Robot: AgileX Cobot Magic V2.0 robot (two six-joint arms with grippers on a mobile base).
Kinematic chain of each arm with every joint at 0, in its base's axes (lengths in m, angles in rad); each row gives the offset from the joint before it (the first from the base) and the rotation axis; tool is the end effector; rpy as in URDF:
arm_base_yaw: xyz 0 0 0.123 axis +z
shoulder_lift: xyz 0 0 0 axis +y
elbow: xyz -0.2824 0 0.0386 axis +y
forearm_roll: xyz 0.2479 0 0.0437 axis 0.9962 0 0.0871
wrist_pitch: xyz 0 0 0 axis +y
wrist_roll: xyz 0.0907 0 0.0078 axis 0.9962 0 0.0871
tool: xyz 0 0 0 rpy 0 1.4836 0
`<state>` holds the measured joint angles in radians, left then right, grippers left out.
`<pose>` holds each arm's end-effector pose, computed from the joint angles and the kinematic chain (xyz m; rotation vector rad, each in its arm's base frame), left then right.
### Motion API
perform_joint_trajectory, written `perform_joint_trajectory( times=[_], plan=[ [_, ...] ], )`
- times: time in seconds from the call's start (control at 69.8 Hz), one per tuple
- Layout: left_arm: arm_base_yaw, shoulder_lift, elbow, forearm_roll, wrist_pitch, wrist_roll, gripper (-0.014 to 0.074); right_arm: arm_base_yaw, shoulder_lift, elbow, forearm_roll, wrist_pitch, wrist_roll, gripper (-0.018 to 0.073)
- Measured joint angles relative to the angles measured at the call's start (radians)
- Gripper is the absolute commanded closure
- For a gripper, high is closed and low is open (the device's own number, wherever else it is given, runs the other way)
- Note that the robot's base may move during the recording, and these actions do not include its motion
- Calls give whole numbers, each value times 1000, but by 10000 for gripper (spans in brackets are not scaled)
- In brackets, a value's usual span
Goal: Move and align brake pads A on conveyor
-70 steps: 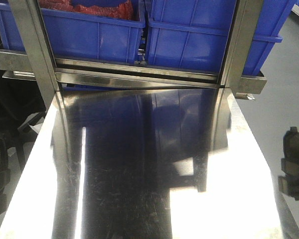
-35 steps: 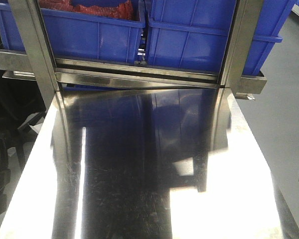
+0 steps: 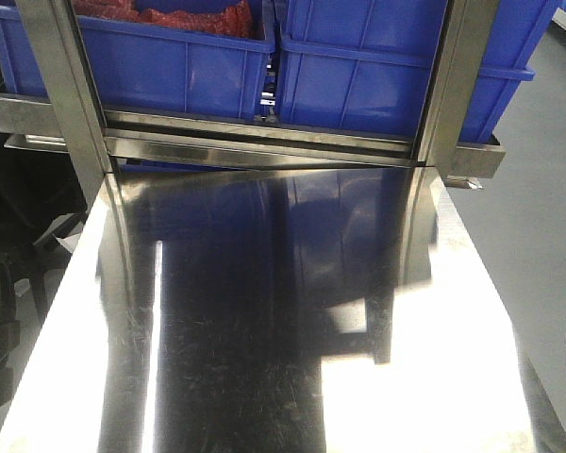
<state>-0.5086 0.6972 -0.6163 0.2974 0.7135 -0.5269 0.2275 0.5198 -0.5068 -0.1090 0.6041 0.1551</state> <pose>0.1203 -0.0471 0.3008 0.1323 2.2460 -0.2189 0.0997 0.0173 0.2914 -0.1328 2.0946 0.1118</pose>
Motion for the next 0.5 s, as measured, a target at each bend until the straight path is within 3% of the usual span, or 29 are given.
perform_joint_trajectory(
  times=[0.501],
  plan=[
    [0,0,0,0,-1,0,604,0,0,0,-1,0,0,561]
  ],
)
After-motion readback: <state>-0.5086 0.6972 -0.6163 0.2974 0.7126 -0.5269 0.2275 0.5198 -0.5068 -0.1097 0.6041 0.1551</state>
